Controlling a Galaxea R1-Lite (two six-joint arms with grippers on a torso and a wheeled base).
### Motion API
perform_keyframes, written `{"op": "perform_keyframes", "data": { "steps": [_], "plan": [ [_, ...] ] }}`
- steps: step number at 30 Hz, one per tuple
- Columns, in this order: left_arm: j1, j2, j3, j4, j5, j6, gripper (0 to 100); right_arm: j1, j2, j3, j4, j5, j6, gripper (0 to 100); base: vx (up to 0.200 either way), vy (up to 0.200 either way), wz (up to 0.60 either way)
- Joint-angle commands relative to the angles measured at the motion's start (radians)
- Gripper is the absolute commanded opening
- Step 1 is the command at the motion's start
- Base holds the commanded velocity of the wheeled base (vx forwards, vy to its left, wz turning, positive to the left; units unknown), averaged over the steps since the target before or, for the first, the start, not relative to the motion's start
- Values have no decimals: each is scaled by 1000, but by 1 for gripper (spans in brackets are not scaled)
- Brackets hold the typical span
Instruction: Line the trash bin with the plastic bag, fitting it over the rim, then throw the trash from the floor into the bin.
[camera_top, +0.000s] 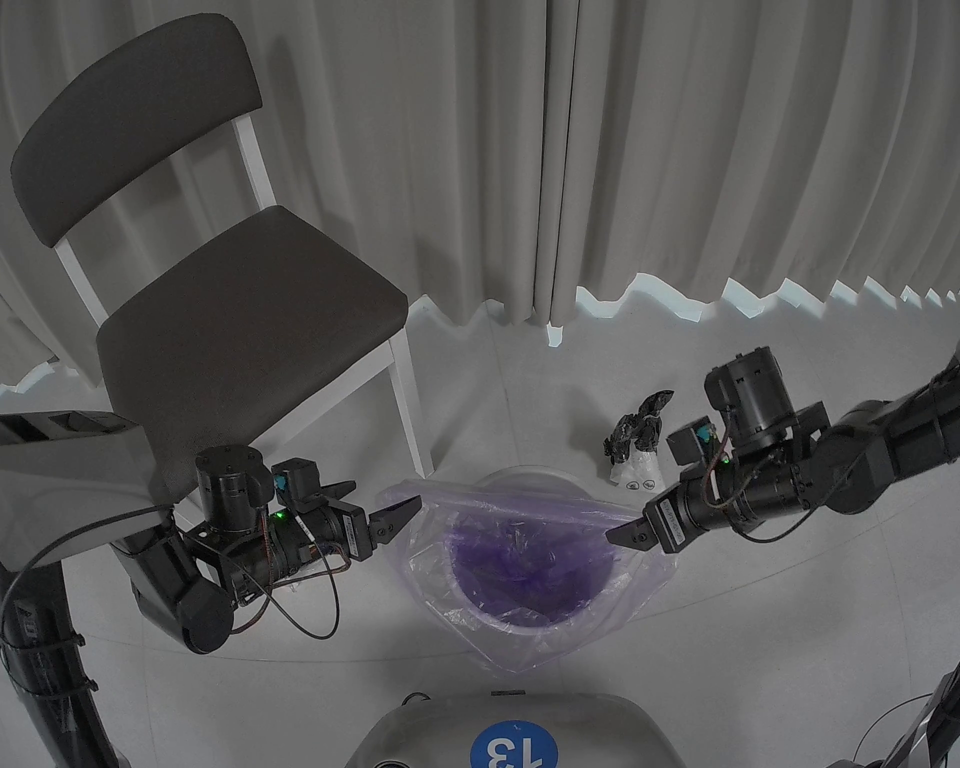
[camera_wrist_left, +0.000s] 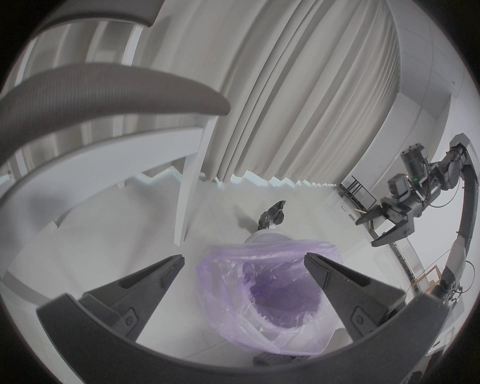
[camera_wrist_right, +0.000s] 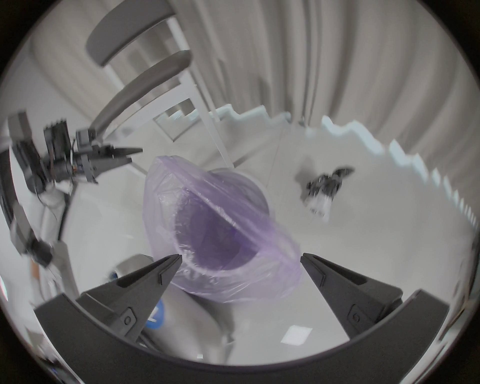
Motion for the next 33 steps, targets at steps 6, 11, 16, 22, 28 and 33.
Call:
{"op": "perform_keyframes", "data": {
  "steps": [6, 11, 16, 22, 28, 33],
  "plan": [
    [-17, -71, 15, -1, 1, 1, 100, 19, 126, -6, -240, -18, -312, 100, 0, 0, 0],
    [-17, -76, 15, -2, 6, 2, 100, 24, 170, 46, -355, 14, -394, 100, 0, 0, 0],
    [-15, -114, 21, -2, 7, 2, 100, 48, 219, 29, -385, 14, -418, 100, 0, 0, 0],
    [-10, -157, 29, -1, 7, 2, 100, 56, 246, 0, -383, 14, -431, 100, 0, 0, 0],
    [-9, -156, 35, -2, 7, 2, 100, 47, 292, -20, -383, 14, -434, 100, 0, 0, 0],
    [-6, -156, 35, -2, 7, 2, 100, 28, 354, -71, -380, 14, -434, 100, 0, 0, 0]
  ]
}}
